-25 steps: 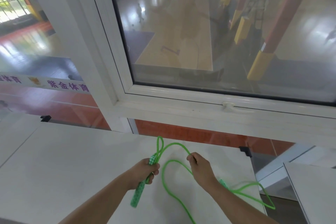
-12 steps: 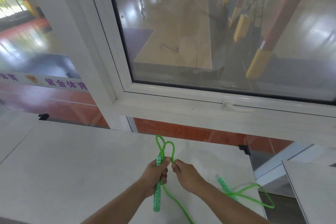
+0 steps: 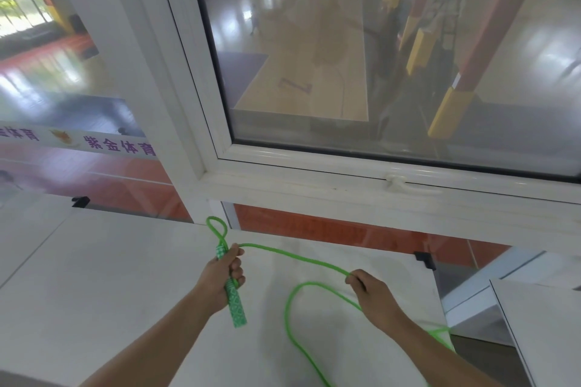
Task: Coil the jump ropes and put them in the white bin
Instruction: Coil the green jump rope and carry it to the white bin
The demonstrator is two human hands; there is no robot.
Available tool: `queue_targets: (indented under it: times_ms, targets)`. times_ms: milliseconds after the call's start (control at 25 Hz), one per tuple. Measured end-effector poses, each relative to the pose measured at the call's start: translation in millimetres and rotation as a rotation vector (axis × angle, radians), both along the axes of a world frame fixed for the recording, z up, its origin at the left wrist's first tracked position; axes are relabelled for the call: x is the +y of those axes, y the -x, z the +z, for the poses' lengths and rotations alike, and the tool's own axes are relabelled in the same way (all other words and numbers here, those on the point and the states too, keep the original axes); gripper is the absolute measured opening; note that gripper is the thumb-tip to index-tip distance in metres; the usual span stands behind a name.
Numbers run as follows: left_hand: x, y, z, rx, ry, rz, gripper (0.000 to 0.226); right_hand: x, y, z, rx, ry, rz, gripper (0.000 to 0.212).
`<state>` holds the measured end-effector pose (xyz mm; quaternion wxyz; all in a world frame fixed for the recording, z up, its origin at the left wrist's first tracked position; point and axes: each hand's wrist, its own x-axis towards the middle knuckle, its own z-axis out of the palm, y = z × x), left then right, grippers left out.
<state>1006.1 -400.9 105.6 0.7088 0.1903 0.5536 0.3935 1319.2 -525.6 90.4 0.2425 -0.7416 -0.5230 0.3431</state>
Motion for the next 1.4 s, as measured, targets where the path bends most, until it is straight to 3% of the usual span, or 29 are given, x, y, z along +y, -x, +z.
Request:
queue_targets:
  times_ms: [160, 400, 680, 840, 1000, 1120, 1240, 1400]
  targets:
    - [-27.0, -31.1, -1.6, 0.020, 0.029, -0.168, 0.017, 1.2, 43.3, -0.5, 0.194, 0.035, -0.103, 0.023]
    - [-65.7, -74.2, -10.2, 0.032, 0.032, -0.383, 0.028, 5.5, 94.4, 10.6, 0.290, 0.027, 0.089, 0.022]
    - [-69.0, -67.7, -14.7, 0.077, -0.011, -0.400, 0.022, 11.6, 91.6, 10.0, 0.127, 0.117, 0.332, 0.024]
    - [-50.7, -58.4, -11.9, 0.051, -0.006, -0.204, 0.019, 7.8, 81.6, 4.8, 0.079, 0.117, 0.337, 0.024]
    - [-9.6, -23.9, -3.6, -0.128, 0.042, 0.077, 0.014, -6.3, 52.9, -0.5, 0.066, 0.160, 0.403, 0.021]
    - [-13.1, -19.0, -3.5, 0.114, 0.010, -0.211, 0.010, -3.2, 52.7, 6.3, -0.001, 0.093, 0.503, 0.020]
    - [-36.7, -35.0, -7.3, 0.309, -0.052, -0.583, 0.029, 11.8, 63.4, 13.1, -0.025, -0.070, 0.469, 0.028]
    - [-63.3, -54.2, -4.4, 0.204, -0.062, -0.747, 0.039, 28.1, 67.6, 14.3, -0.085, -0.173, 0.312, 0.027]
